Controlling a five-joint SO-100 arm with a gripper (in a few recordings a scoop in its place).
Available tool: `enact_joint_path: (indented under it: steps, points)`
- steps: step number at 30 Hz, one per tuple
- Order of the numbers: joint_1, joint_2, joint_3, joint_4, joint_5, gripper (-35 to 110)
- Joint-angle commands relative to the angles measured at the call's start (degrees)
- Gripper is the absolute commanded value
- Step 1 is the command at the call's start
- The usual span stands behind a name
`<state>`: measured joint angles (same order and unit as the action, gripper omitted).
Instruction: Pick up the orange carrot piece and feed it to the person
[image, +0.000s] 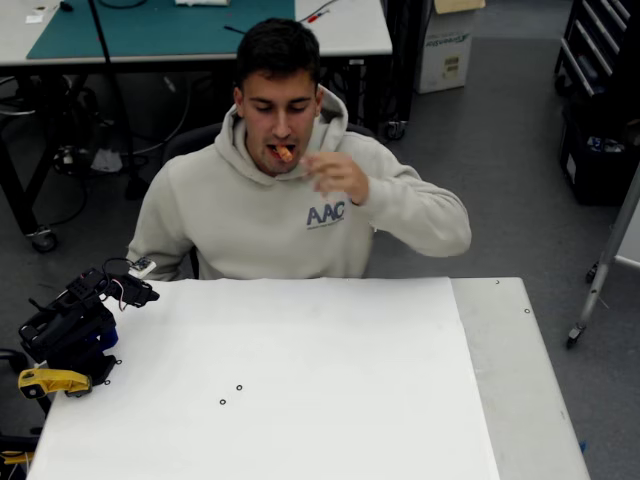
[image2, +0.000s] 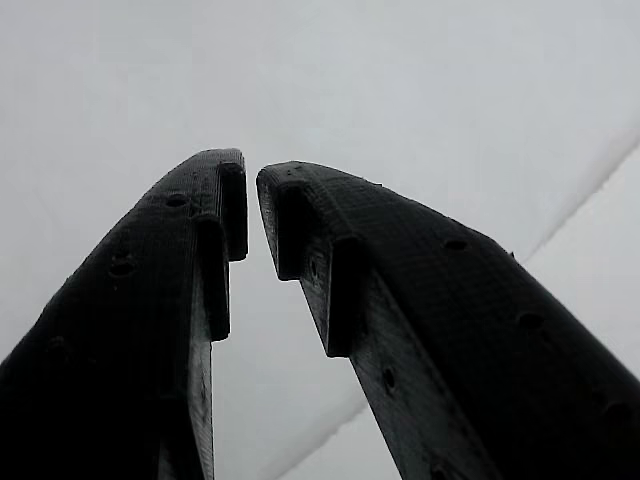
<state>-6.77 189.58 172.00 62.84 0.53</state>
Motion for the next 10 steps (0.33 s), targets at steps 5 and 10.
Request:
enact_joint_path:
  steps: [5, 10]
  points:
    - [-0.26, 1.05, -2.64, 0.26, 0.53, -3]
    - [-0.26, 1.05, -2.64, 0.26, 0.53, -3]
